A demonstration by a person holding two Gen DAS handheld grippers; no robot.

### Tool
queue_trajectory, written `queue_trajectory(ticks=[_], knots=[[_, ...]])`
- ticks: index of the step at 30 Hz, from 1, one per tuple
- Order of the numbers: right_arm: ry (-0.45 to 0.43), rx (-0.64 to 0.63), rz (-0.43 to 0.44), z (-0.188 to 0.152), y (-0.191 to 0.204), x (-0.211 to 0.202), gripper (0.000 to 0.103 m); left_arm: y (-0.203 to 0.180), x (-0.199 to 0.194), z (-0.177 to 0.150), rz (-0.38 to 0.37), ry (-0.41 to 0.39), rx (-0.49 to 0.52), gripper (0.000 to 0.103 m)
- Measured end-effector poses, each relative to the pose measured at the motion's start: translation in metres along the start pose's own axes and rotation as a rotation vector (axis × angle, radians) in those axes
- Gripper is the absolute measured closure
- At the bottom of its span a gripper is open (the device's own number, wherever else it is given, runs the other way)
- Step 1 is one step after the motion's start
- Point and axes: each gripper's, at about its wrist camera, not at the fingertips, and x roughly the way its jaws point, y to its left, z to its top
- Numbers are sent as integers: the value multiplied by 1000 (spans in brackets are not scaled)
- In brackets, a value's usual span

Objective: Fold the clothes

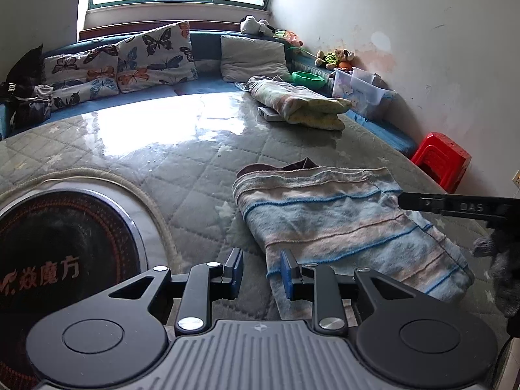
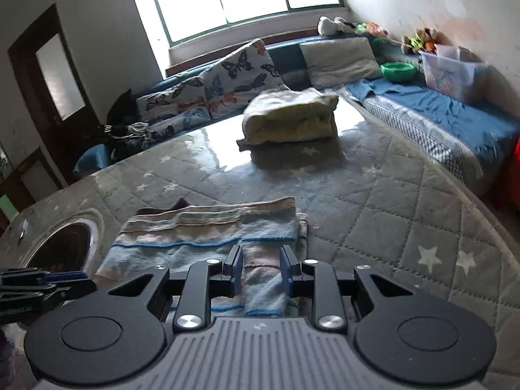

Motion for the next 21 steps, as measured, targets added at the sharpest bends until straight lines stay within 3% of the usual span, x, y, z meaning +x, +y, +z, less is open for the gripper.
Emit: queue_trajectory(ticks=[3,10,21], knots=[[-1,-32,12,-8,9,-14,77,-2,-7,-5,-4,2,-1,68],[1,-106,33,-52,27,-49,73,-13,-25,-28,-32,24,39,67],[-70,25,22,-78,15,-79,73,-18,-36,-50,-13,42,72,62]])
